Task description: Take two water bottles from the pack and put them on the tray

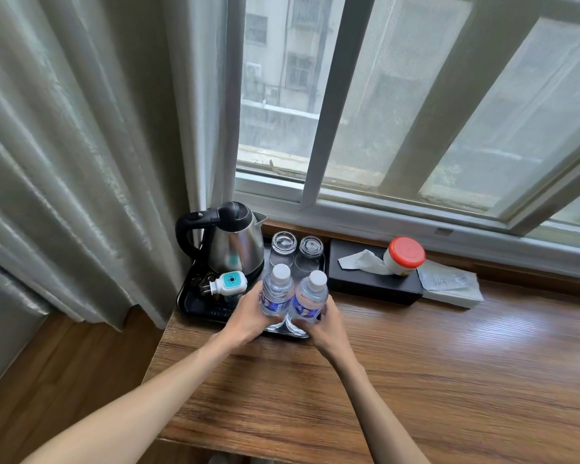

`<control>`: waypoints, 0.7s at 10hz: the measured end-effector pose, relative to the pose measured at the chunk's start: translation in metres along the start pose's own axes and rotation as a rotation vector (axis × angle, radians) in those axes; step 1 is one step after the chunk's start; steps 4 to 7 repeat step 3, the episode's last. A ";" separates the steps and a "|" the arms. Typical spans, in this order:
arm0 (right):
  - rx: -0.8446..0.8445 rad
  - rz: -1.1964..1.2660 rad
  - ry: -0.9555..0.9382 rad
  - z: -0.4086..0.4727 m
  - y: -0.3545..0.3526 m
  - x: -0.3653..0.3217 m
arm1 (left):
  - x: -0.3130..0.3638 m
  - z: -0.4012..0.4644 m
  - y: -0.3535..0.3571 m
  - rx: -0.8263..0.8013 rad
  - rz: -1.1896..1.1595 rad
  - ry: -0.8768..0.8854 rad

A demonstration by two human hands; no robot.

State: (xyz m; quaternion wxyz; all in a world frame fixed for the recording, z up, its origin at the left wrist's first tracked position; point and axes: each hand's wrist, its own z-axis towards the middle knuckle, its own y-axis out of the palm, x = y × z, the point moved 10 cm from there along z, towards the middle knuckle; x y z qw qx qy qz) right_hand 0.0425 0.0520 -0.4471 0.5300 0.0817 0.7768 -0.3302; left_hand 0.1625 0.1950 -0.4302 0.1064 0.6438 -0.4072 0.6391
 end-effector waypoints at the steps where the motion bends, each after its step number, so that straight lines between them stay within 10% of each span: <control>1: -0.015 0.011 -0.005 -0.005 0.001 0.001 | 0.006 -0.008 -0.001 0.003 -0.005 0.014; 7: -0.020 -0.014 -0.109 -0.018 -0.014 -0.026 | 0.011 -0.007 -0.028 0.021 0.069 0.010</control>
